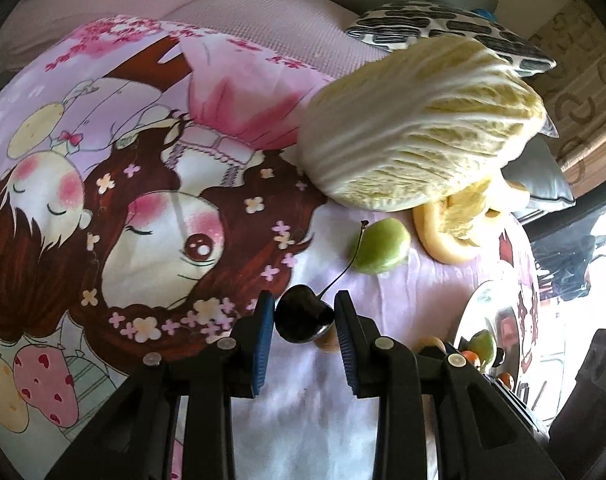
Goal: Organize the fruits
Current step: 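Lift and carry the cherry in the left tool and longan in the right tool over the bowl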
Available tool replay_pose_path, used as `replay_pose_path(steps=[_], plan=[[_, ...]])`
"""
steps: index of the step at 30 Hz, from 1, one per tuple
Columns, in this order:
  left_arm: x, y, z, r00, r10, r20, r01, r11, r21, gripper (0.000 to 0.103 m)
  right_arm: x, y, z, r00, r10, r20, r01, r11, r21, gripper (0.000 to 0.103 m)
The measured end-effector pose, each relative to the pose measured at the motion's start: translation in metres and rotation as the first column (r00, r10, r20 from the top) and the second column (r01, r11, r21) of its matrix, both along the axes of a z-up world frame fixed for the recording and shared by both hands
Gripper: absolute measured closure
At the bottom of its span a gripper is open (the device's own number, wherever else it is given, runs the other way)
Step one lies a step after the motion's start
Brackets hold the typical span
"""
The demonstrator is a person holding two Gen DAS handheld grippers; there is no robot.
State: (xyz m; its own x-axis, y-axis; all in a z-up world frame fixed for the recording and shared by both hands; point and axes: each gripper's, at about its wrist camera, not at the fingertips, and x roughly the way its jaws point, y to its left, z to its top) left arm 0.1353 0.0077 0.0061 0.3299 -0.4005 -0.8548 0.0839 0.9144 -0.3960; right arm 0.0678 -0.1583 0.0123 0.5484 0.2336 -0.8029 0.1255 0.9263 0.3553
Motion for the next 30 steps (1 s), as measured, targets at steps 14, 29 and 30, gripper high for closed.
replay_pose_path(steps=[14, 29, 30], plan=[[-0.004, -0.070, 0.027, 0.986, -0.155, 0.059, 0.154, 0.988, 0.021, 0.071, -0.024, -0.050, 0.019, 0.995, -0.094, 0.028, 0.093, 0.995, 0.036, 0.076], [-0.010, -0.144, 0.039, 0.951, -0.288, 0.115, 0.284, 0.958, 0.049, 0.071, -0.043, -0.117, 0.025, 0.971, -0.235, 0.044, 0.233, 0.971, 0.055, 0.076], [-0.012, -0.148, 0.039, 0.947, -0.298, 0.121, 0.294, 0.955, 0.048, 0.071, -0.045, -0.124, 0.025, 0.967, -0.250, 0.043, 0.248, 0.967, 0.054, 0.076]])
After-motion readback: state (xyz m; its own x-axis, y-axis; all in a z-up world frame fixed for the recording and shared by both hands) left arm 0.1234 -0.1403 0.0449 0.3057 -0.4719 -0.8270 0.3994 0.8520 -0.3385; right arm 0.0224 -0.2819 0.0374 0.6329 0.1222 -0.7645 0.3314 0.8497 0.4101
